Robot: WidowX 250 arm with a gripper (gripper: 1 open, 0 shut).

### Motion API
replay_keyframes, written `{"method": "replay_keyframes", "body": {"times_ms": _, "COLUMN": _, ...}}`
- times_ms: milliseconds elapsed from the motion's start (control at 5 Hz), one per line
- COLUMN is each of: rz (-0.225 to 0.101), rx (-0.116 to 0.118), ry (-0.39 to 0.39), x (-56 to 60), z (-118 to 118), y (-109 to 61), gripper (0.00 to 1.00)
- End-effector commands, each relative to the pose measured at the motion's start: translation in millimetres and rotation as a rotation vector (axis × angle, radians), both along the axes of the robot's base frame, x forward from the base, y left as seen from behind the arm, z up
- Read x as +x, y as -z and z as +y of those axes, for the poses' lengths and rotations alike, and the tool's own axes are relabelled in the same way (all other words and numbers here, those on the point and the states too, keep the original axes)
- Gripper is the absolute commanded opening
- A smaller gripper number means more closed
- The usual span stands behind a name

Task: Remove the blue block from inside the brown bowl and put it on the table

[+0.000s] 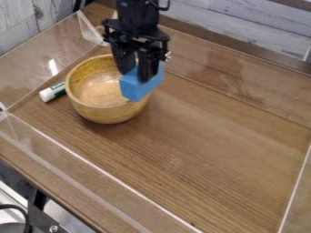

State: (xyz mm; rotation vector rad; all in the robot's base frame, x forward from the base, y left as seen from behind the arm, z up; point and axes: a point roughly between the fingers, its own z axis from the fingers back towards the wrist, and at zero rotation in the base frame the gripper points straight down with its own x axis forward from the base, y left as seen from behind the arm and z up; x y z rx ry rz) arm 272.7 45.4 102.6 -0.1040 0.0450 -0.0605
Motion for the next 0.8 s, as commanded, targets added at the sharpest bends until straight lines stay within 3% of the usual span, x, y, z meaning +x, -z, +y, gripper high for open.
{"method": "replay_keyframes", "body": {"times_ms": 0, "rz": -0.078, "rx": 0.013, "ry": 0.012, "x": 2.5, "z": -3.9, "y": -21.4, "gripper": 0.00}}
{"method": "replay_keyframes", "body": {"times_ms": 600, "rz": -0.088, "rx": 0.005, "ry": 0.039, "x": -1.9, "z": -13.0, "y": -21.6, "gripper": 0.00}}
